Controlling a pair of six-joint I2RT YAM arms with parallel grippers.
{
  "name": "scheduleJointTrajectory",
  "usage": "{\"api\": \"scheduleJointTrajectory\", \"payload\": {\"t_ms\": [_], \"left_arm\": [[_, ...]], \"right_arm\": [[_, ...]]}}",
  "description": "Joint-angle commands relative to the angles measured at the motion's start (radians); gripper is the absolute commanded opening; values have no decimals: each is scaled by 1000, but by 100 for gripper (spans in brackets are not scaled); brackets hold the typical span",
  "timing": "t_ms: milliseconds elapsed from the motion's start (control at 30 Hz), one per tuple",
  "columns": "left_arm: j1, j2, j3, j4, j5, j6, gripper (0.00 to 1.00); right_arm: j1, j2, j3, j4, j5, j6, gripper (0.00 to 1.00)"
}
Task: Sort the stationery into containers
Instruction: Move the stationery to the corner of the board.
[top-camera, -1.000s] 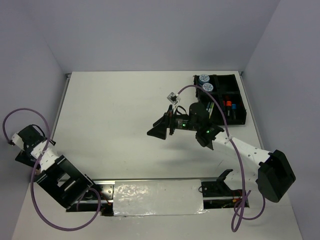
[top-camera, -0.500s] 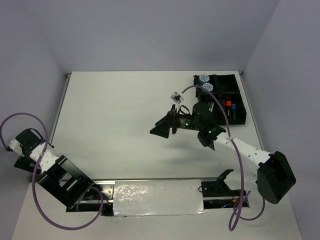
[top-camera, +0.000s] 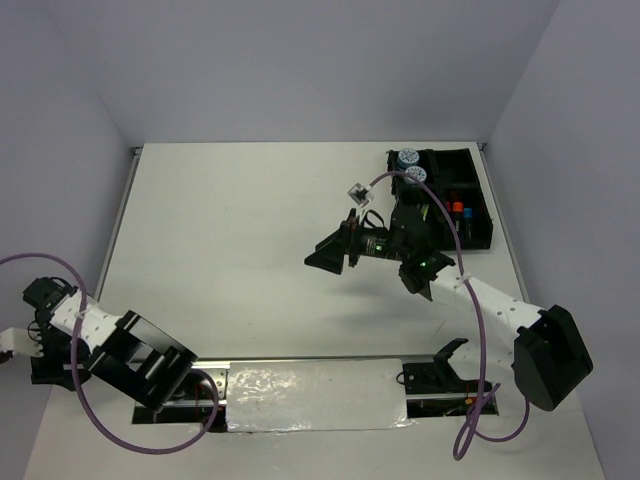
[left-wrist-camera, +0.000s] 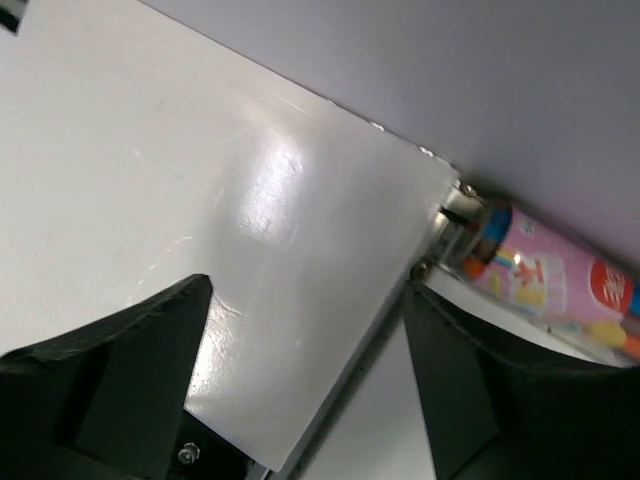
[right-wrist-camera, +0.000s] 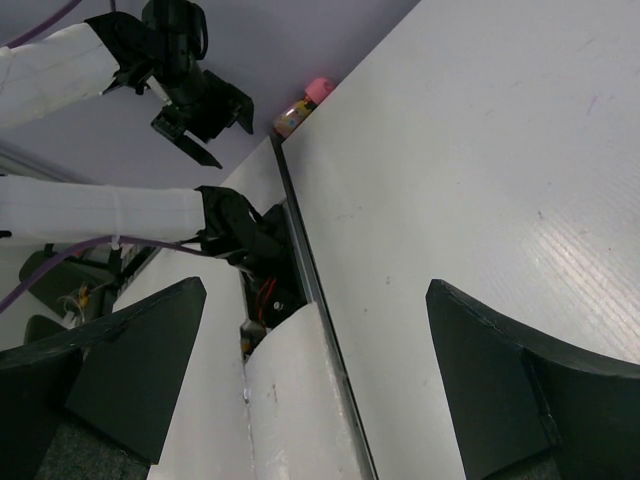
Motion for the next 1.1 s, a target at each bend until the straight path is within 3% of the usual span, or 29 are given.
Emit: {"api": "scheduleJointTrajectory", "payload": {"t_ms": [0, 100, 300, 533, 767, 933, 1067], "left_arm": [[59, 4, 37, 25, -36, -39, 92], [67, 38, 25, 140, 67, 107, 99], [73, 53, -23, 113, 64, -59, 99], [93, 33, -75, 217, 141, -43, 99], [110, 232, 31, 95, 78, -189, 100], [110, 380, 127, 44, 51, -195, 99], [110, 375, 118, 105, 70, -168, 99]], "right_arm": [[-6, -41, -13, 64, -25, 14, 100], [-4, -58, -18, 61, -27, 14, 100], [-7, -64, -10, 45, -16, 2, 100], [-7, -51, -4, 29, -10, -9, 100], [-4, -22, 1, 41, -16, -3, 100], [-6, -6, -1, 61, -25, 14, 100], [-7, 11, 8, 58, -27, 11, 100]]}}
